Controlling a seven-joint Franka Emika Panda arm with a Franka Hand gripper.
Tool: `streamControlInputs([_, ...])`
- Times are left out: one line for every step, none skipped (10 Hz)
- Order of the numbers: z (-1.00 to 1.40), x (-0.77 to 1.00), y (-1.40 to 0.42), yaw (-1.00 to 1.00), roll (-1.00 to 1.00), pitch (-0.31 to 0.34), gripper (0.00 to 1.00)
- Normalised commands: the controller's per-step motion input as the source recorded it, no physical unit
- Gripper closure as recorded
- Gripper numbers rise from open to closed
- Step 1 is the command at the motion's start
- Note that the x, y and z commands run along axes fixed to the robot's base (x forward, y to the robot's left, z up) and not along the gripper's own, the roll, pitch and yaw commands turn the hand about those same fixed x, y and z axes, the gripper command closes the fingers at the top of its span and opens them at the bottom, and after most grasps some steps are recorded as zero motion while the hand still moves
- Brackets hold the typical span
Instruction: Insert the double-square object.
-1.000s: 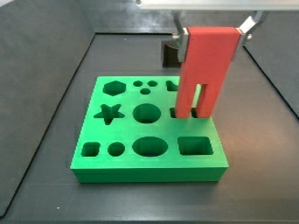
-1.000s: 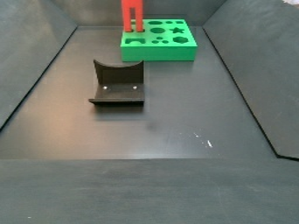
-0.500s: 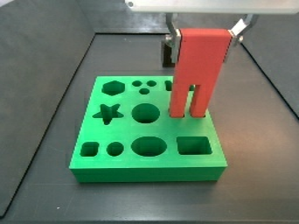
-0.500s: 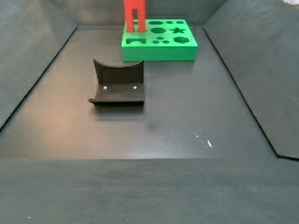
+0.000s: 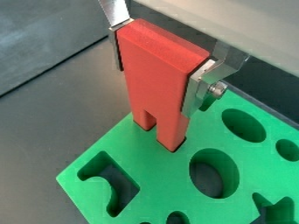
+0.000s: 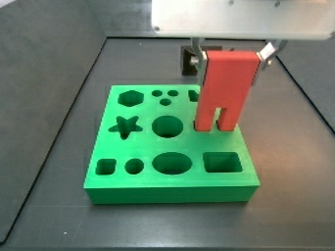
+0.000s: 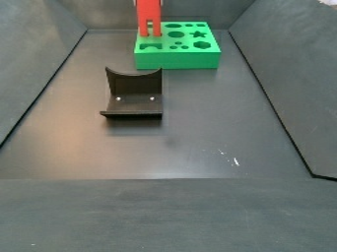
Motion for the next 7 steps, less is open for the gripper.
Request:
streamControlInputs([-0.27,0.13,0.01,-0.01,0.05,0.029,1.0])
streamControlInputs([-0.27,0.11,0.01,0.0,0.04,0.026,1.0])
streamControlInputs([-0.25,0.12,0.02,0.0,0.04,0.03,1.0])
streamControlInputs([-0.25,0.11,0.02,0.0,0.05,0.024,1.0])
streamControlInputs([-0.14,0.09,0.0,0.0,0.01,0.016,1.0])
streamControlInputs([0.0,0.0,0.0,0.0,-0.01,0.0,1.0])
streamControlInputs([0.0,0.0,0.0,0.0,0.0,0.0,1.0])
